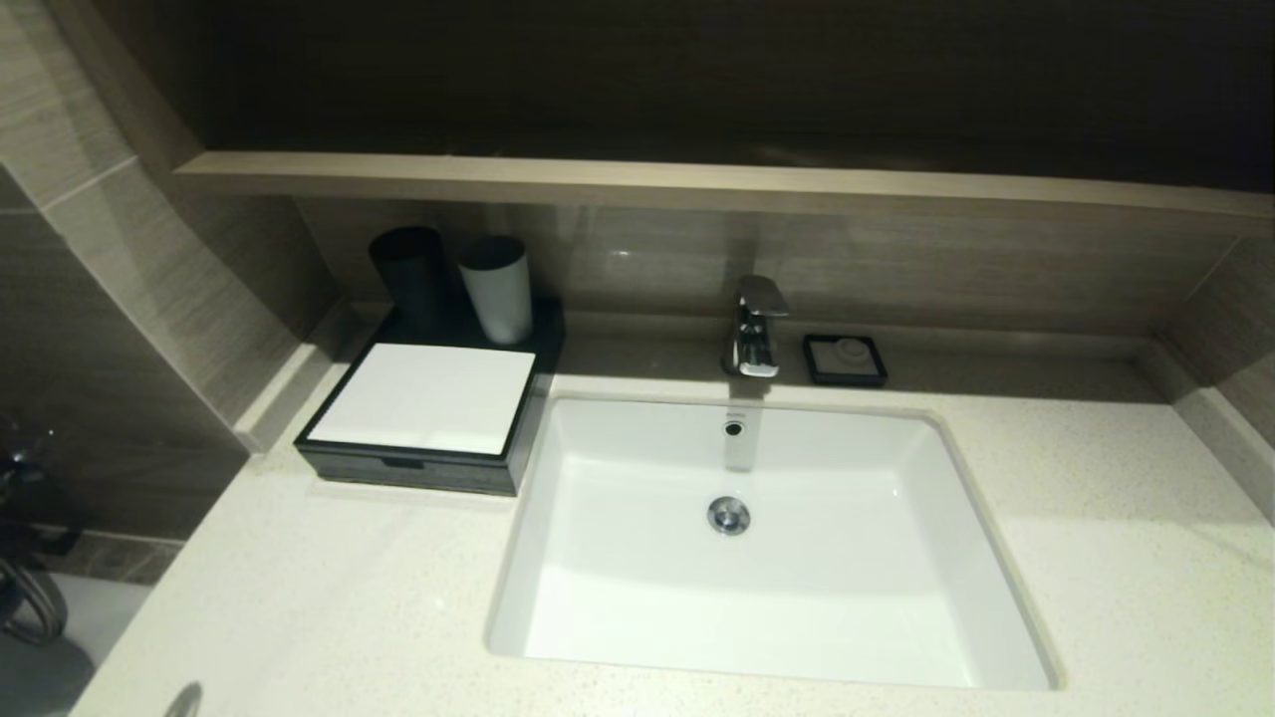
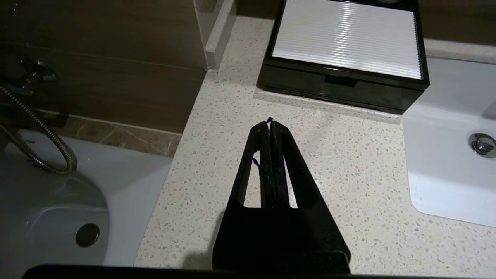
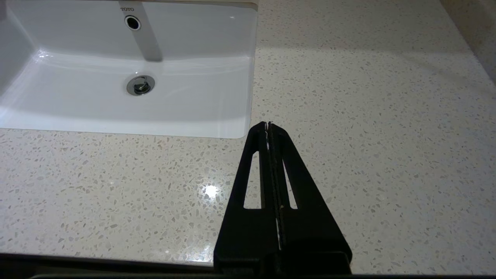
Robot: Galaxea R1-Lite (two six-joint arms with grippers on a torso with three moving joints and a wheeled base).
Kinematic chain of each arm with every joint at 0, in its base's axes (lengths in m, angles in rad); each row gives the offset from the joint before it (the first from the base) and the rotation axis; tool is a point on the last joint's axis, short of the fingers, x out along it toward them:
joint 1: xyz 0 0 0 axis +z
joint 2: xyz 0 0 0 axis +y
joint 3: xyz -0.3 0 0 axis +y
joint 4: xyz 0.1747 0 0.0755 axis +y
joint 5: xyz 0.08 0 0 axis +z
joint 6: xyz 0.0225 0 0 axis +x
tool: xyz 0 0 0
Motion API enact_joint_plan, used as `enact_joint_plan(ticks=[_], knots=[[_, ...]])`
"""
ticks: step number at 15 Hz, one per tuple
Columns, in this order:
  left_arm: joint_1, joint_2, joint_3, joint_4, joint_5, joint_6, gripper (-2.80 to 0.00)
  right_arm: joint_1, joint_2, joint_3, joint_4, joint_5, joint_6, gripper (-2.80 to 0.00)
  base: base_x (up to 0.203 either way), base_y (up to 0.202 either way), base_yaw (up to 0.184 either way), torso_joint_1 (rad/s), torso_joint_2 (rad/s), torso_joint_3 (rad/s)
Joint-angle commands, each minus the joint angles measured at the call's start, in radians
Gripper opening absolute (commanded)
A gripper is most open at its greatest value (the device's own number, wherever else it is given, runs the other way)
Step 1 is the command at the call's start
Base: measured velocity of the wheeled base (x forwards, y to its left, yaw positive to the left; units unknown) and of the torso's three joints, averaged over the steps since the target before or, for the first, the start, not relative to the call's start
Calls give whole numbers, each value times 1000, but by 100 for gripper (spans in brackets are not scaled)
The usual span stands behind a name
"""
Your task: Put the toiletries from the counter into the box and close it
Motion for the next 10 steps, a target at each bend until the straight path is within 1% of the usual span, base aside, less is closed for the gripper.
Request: enact_joint_plan(ticks=[1, 6, 10], knots=[[-1, -116, 46, 2, -1, 1, -280, 0, 1, 0, 0, 0, 0, -280, 0, 0, 0, 0, 0, 0], [-1, -301, 123, 5, -1, 26, -280, 0, 1, 0, 0, 0, 0, -280, 0, 0, 0, 0, 0, 0], [2, -415, 134, 60, -1, 32, -280, 0, 1, 0, 0, 0, 0, -280, 0, 0, 0, 0, 0, 0]])
